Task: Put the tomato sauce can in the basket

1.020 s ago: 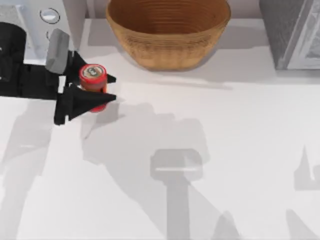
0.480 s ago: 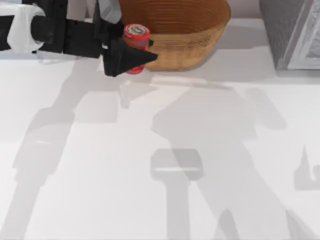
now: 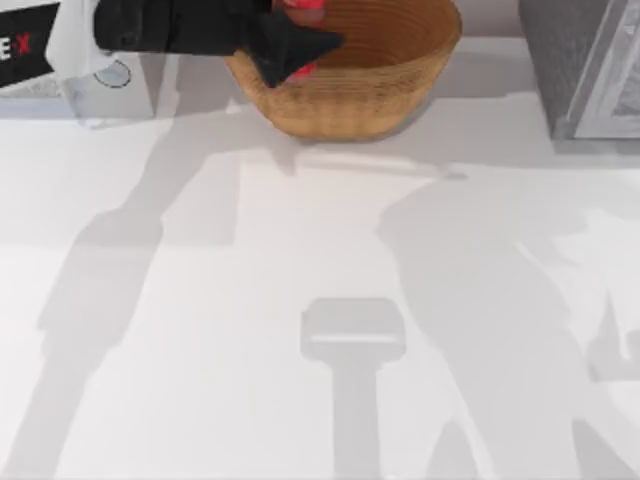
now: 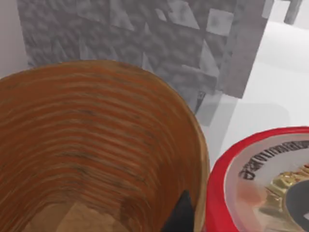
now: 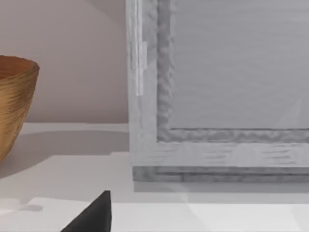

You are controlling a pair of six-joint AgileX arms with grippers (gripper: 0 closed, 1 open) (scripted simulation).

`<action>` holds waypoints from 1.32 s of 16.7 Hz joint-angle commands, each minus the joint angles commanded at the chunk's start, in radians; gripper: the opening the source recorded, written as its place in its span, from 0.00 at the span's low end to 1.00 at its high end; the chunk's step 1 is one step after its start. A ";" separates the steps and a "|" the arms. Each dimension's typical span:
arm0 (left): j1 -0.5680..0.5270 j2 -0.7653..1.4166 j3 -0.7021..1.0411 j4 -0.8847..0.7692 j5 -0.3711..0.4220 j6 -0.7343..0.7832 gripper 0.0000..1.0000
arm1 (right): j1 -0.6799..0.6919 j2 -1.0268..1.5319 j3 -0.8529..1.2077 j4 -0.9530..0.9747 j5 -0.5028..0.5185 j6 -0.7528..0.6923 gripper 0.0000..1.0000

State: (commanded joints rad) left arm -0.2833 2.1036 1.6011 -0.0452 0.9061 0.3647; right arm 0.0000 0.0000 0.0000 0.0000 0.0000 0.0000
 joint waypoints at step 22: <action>-0.052 0.115 0.212 0.230 -0.424 -0.236 0.00 | 0.000 0.000 0.000 0.000 0.000 0.000 1.00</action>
State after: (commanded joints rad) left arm -0.3353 2.2187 1.8134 0.1850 0.4820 0.1291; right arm 0.0000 0.0000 0.0000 0.0000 0.0000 0.0000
